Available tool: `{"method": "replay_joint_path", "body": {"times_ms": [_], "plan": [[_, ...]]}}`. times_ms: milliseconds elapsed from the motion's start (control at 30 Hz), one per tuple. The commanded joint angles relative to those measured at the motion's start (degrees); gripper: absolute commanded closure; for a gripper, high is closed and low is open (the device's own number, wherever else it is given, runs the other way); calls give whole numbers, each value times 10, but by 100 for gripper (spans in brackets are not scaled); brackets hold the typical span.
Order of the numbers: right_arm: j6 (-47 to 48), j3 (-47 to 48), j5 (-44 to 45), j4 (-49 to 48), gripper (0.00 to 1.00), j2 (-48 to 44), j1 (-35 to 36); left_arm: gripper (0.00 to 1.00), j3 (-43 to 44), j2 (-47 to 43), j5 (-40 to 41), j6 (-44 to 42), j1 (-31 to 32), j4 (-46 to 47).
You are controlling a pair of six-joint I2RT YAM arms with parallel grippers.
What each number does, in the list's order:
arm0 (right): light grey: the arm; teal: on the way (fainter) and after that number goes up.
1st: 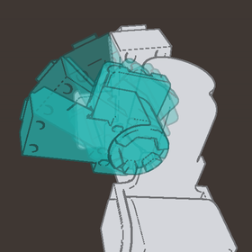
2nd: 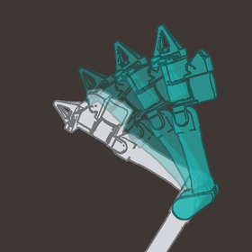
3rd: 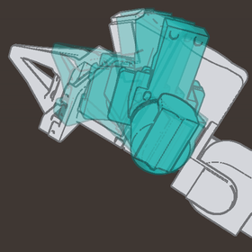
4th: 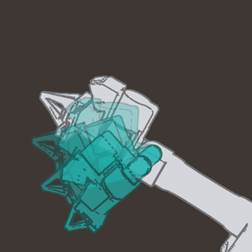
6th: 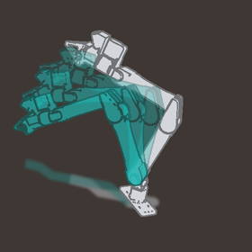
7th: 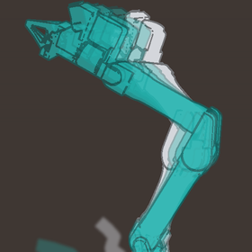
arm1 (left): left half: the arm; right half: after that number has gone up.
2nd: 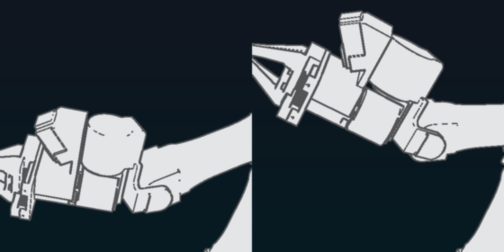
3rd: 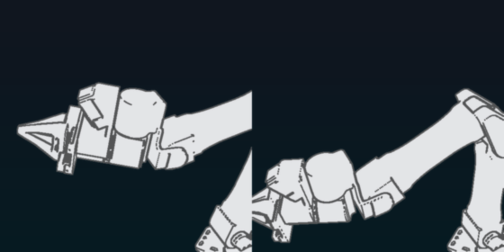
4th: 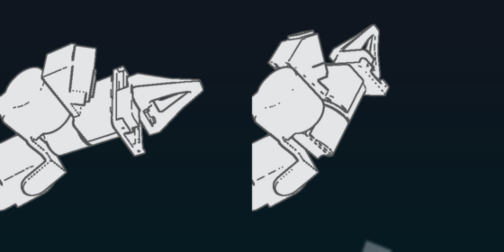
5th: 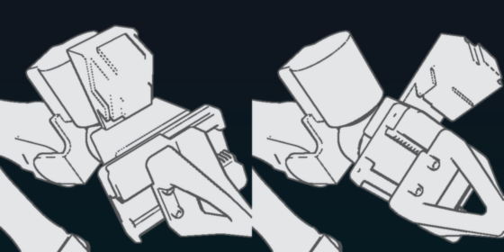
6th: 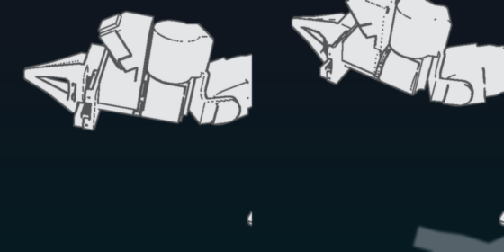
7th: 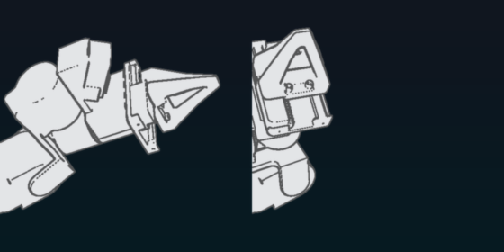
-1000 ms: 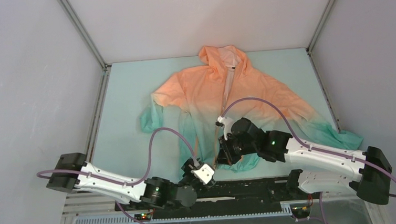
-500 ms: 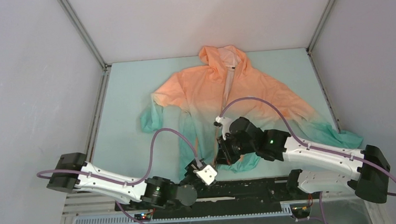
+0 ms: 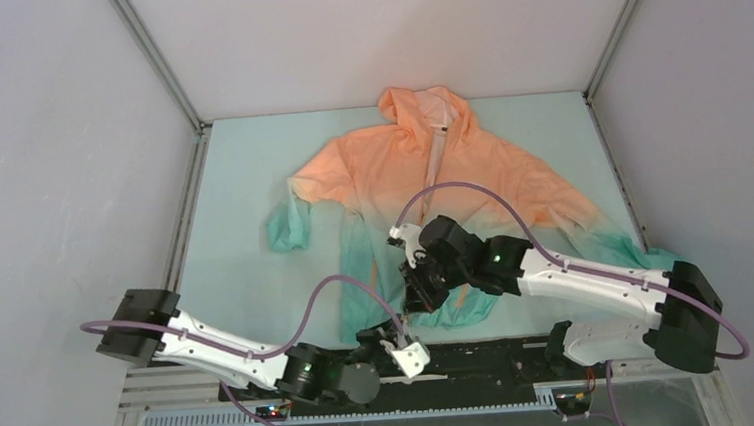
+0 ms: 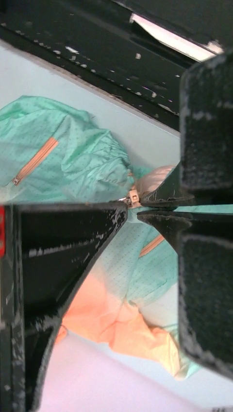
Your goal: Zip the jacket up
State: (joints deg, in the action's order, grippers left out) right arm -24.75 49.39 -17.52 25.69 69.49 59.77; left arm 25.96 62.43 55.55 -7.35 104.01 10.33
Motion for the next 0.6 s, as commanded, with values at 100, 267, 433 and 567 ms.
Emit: {"method": "replay_joint_path", "body": {"times_ms": [100, 267, 433, 567], "plan": [[146, 74, 9, 36, 100, 70, -28, 100, -43, -70, -47, -146, 33, 122], [171, 104, 47, 34, 100, 107, -35, 100, -62, -134, -103, -137, 36, 92], [207, 138, 102, 24, 100, 149, -59, 100, -58, -144, -169, -114, 37, 66], [295, 168, 217, 2, 100, 171, -93, 100, -58, -153, -196, -78, 37, 37]]}}
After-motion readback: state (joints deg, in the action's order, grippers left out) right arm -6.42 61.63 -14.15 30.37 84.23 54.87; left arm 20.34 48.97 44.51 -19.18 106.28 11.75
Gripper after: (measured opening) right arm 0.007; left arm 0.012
